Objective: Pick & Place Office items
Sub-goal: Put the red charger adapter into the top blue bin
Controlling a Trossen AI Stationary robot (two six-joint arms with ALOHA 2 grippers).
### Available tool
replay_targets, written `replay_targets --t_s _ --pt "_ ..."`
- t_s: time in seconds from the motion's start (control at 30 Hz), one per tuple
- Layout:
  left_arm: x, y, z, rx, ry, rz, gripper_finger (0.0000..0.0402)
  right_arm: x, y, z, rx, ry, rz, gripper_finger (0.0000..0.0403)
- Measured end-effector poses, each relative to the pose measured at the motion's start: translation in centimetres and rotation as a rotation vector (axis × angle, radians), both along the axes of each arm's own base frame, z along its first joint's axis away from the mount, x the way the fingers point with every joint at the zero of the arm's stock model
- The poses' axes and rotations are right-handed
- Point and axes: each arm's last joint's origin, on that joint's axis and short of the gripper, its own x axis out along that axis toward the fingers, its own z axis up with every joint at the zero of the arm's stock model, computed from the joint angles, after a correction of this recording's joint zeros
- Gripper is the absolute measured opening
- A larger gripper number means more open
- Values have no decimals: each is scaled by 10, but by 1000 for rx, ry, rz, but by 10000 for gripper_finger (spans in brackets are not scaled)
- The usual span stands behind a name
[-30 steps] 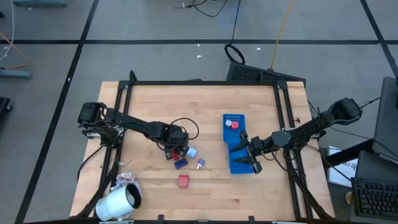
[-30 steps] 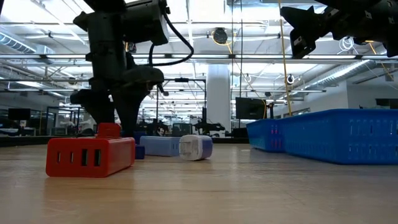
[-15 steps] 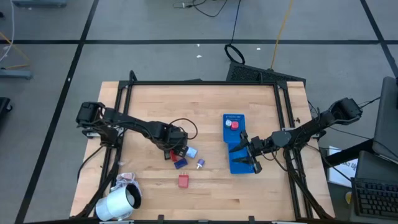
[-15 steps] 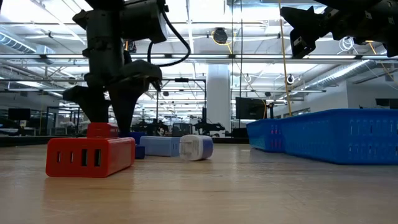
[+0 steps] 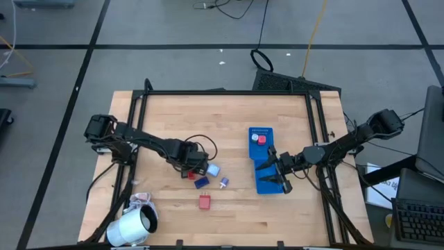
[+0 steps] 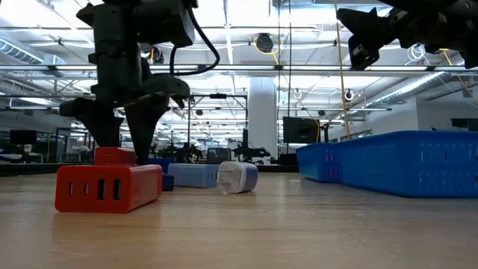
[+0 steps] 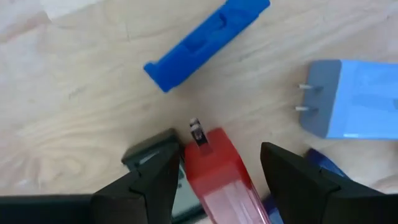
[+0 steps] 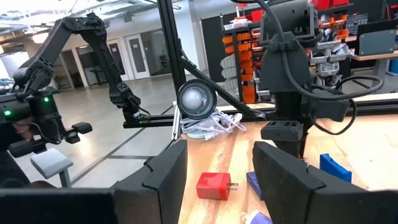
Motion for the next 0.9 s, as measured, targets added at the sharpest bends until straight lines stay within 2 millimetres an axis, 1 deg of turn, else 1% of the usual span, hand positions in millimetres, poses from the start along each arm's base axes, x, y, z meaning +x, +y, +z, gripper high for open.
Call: replay_targets --t_s 0.13,0.43,0.63,0.73,0.9 --pt "1 5 0 3 1 4 225 0 0 0 9 3 1 171" --pt "0 2 -1 -85 22 -6 225 0 0 0 9 3 1 171" --pt "-2 3 -1 -69 38 2 224 0 0 0 9 3 1 171" --pt "-2 1 -1 -105 41 2 208 0 0 0 9 3 1 171" --pt "-3 -5 -1 -127 45 3 159 0 0 0 9 3 1 171"
